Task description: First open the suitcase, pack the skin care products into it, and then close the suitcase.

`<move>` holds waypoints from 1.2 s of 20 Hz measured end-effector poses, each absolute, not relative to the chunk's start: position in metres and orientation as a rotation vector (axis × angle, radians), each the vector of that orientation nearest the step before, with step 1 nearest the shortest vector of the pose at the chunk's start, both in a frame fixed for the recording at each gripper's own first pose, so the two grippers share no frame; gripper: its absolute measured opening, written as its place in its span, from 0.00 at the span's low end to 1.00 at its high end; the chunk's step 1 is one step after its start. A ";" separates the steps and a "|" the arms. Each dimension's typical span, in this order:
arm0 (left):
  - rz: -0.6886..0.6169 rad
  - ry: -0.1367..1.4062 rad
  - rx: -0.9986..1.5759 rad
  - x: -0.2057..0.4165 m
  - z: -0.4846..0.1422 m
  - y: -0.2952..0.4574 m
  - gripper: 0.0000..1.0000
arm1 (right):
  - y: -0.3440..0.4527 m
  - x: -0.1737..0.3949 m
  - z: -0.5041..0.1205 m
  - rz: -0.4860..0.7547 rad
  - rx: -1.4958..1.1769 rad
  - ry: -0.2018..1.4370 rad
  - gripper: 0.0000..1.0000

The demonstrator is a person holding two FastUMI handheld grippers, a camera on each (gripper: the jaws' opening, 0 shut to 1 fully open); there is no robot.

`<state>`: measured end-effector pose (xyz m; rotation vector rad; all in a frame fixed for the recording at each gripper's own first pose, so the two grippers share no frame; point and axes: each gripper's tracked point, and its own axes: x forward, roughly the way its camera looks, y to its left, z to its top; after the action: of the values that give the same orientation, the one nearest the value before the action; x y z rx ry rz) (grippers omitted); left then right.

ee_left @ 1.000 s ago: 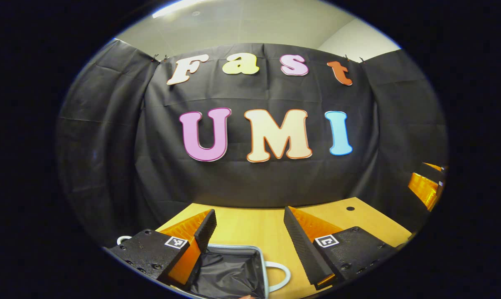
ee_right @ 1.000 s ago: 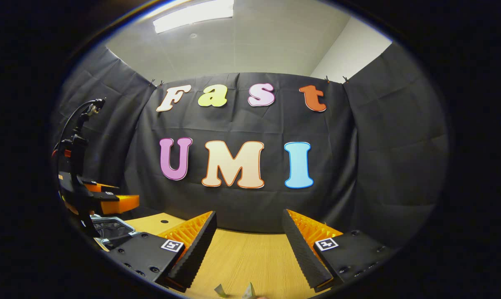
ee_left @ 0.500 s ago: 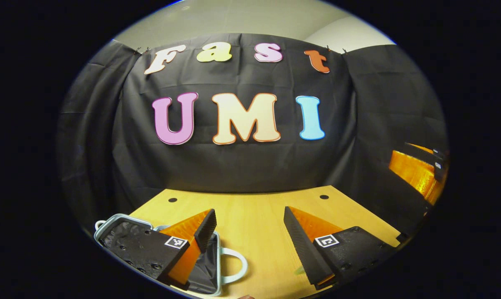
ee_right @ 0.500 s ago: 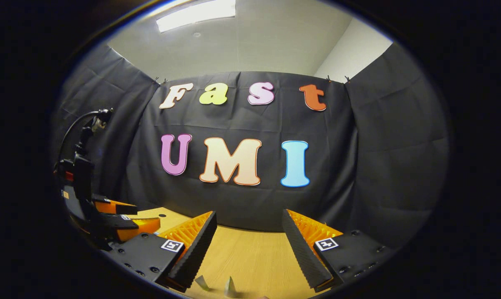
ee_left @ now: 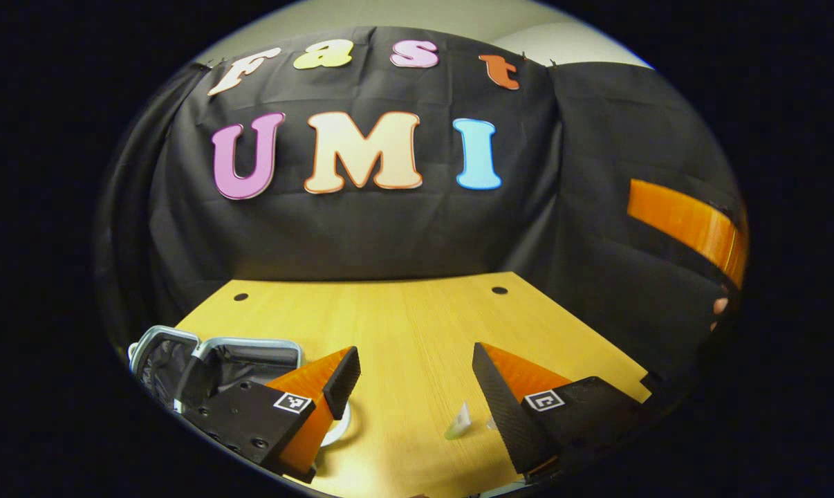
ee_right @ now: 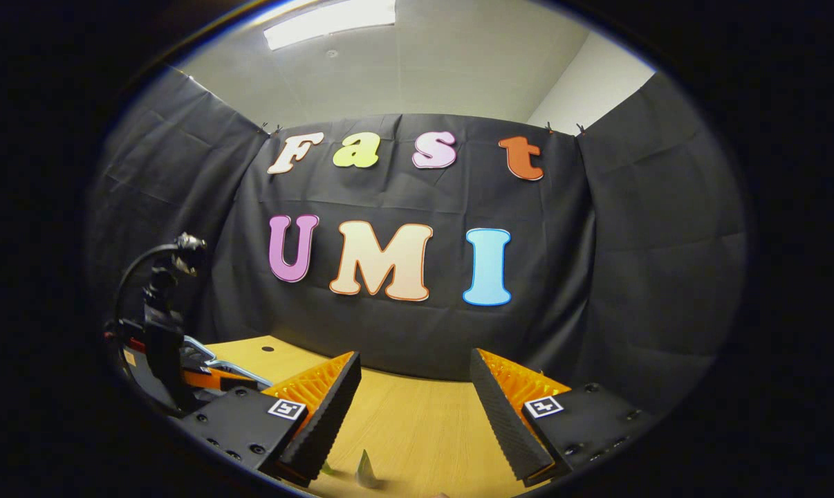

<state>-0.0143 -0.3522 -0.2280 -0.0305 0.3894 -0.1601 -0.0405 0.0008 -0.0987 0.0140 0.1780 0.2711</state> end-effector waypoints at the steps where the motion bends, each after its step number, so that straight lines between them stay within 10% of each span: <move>1: -0.169 0.409 -0.032 -0.017 -0.238 -0.358 0.96 | -0.002 -0.041 -0.101 0.273 0.007 0.181 0.98; 15: -0.246 0.658 -0.076 -0.043 -0.349 -0.400 0.67 | -0.020 -0.053 -0.125 0.273 -0.019 0.251 0.99; 24: -0.287 0.744 -0.098 -0.039 -0.379 -0.413 0.11 | -0.010 -0.065 -0.159 0.314 -0.018 0.318 0.99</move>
<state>-0.0390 -0.4135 -0.3791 -0.0977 0.7442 -0.2867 -0.0653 -0.0098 -0.1585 -0.0184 0.3178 0.3140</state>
